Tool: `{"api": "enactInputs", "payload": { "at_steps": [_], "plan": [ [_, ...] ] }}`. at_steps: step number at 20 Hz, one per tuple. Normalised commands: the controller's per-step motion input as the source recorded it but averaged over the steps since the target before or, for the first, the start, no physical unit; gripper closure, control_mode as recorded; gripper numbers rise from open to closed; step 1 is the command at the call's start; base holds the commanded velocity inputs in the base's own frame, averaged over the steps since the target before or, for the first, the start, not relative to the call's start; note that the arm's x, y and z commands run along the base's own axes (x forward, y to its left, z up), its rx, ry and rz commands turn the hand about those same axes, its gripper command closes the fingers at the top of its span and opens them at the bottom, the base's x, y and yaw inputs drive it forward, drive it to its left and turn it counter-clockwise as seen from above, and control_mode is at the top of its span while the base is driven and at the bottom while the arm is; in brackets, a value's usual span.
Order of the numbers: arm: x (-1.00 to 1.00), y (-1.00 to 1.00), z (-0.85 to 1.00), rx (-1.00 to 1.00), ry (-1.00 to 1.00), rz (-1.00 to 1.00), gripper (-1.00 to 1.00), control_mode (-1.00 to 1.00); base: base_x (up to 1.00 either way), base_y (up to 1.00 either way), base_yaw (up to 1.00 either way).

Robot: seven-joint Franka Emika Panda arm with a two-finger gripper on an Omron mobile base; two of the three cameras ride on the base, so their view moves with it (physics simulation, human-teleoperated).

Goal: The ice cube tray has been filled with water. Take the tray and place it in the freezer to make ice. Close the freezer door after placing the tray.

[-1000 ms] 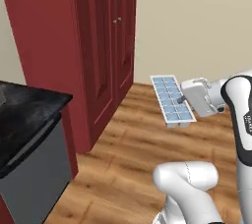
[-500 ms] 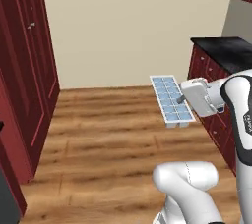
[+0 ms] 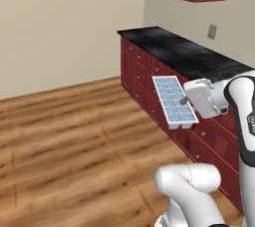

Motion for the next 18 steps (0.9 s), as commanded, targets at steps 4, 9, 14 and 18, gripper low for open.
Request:
{"api": "enactInputs", "payload": {
  "at_steps": [4,9,14,18],
  "plan": [
    [0.00,0.00,0.00,0.00,0.00,0.00,1.00,1.00,-0.67,0.18,-0.60],
    [0.00,0.00,0.00,0.00,0.00,0.00,1.00,1.00,-0.46,0.25,-0.68],
    [0.00,0.00,0.00,0.00,0.00,0.00,1.00,1.00,-0.37,0.30,-0.73],
    [0.00,0.00,0.00,0.00,0.00,0.00,1.00,1.00,-0.28,0.23,-0.75]
  ]
}}
